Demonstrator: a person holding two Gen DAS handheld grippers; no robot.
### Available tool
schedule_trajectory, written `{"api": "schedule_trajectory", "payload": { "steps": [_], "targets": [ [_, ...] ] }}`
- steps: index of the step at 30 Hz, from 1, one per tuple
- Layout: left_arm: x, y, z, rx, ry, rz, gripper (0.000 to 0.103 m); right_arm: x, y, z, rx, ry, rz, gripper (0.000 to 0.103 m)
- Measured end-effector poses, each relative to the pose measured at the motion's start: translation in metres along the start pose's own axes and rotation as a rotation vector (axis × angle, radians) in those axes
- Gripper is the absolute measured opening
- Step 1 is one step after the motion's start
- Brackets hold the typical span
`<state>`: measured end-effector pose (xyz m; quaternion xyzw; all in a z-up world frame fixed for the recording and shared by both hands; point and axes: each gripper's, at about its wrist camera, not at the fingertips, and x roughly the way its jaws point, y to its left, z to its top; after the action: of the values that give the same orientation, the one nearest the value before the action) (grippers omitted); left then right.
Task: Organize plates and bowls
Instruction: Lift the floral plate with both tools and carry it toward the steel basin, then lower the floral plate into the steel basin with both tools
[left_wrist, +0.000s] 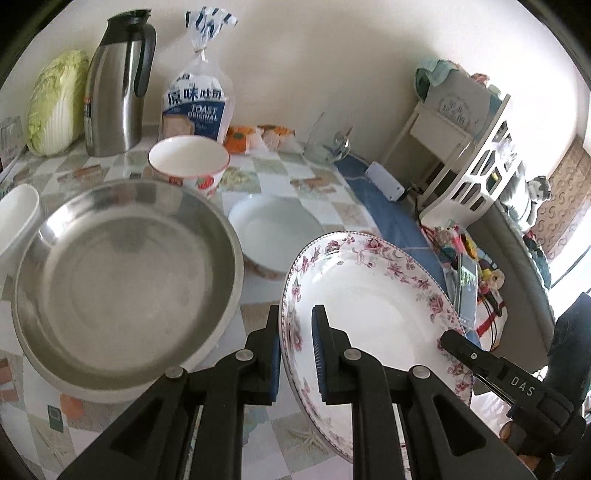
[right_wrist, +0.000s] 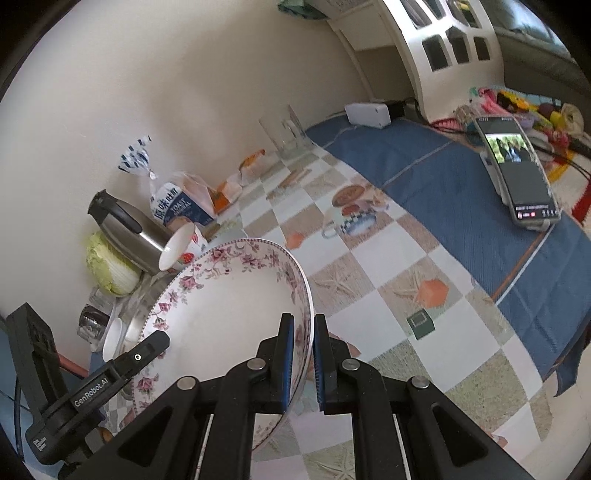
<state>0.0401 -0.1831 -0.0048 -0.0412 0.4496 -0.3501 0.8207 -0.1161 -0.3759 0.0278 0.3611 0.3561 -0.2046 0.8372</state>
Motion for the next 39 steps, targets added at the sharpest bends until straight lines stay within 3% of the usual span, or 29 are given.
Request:
{"api": "schedule_trajectory", "payload": {
  "steps": [9,16,28,33,39],
  "targets": [
    [-0.013,0.034,0.020,-0.091,-0.052,-0.044,0.016,-0.003,0.040,0.016,-0.059,-0.031,0.011,0.011],
    [-0.025,0.075,0.036,-0.160,-0.103,-0.027,0.016,0.016,0.083,0.024,-0.110,-0.013,0.044,0.011],
    [-0.040,0.146,0.043,-0.264,-0.147,0.070,0.016,0.063,0.154,0.011,-0.156,0.051,0.120,0.011],
    [-0.041,0.164,0.042,-0.267,-0.142,0.119,0.016,0.081,0.162,-0.002,-0.139,0.085,0.176,0.011],
    [-0.043,0.182,0.037,-0.292,-0.135,0.172,0.016,0.101,0.179,-0.011,-0.167,0.123,0.180,0.011]
  ]
}}
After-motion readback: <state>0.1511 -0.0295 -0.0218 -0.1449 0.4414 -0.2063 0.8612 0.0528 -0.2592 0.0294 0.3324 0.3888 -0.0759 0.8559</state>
